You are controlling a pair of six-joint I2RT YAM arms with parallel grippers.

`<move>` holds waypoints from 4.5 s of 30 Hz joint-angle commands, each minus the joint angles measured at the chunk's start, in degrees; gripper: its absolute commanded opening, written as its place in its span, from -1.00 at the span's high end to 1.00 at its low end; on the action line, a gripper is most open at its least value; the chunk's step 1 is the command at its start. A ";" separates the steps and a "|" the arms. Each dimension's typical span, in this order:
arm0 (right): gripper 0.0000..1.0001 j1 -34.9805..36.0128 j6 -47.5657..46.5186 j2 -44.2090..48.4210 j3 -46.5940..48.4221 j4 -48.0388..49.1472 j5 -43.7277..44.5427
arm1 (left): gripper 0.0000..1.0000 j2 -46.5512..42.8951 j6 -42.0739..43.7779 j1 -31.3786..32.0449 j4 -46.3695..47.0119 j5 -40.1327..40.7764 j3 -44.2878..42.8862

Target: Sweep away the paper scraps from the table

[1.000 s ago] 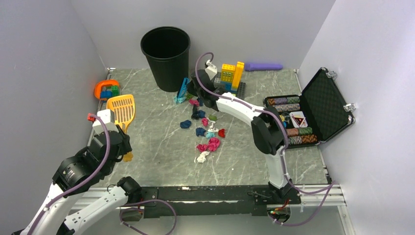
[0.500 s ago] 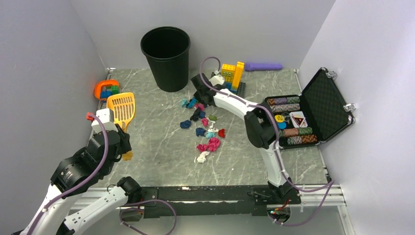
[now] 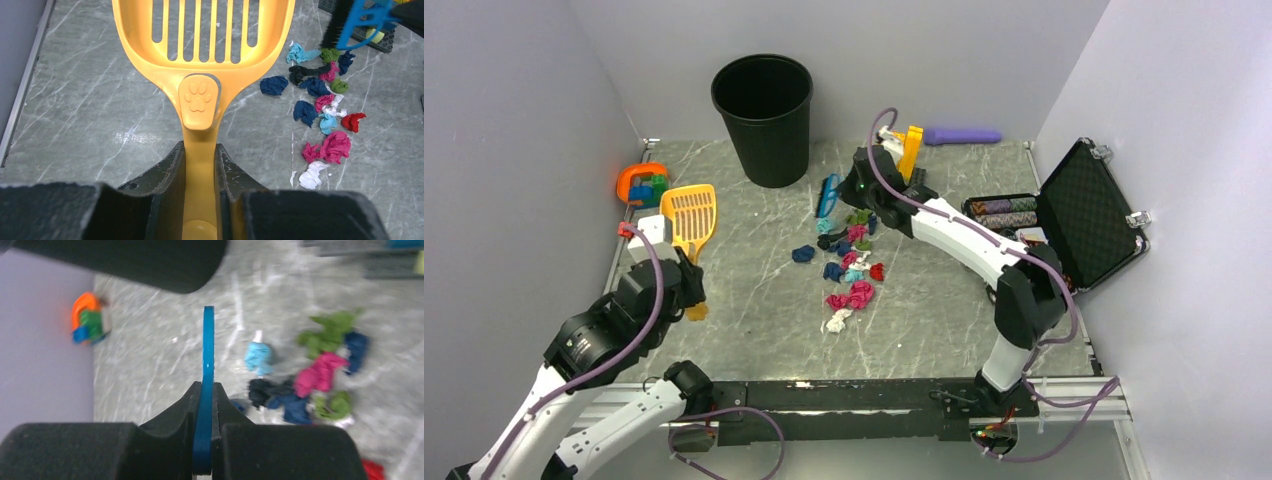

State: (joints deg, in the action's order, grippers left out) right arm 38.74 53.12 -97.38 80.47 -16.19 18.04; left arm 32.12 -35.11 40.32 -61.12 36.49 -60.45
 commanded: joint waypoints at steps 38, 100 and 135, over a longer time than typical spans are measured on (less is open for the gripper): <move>1.00 -2.91 -23.26 2.90 4.53 -4.10 -33.12 | 1.00 40.18 4.03 -0.12 20.22 -30.53 5.17; 1.00 -1.89 -22.85 10.16 10.59 -36.96 -11.83 | 1.00 17.02 2.43 0.73 12.15 -34.57 14.72; 1.00 13.37 -40.56 -0.63 1.67 -32.46 -5.91 | 1.00 15.42 -0.10 4.26 -3.49 -23.65 3.06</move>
State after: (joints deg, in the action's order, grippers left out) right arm 54.04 14.59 -98.37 78.08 -47.64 0.05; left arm 47.37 -36.84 44.25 -66.65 13.72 -57.54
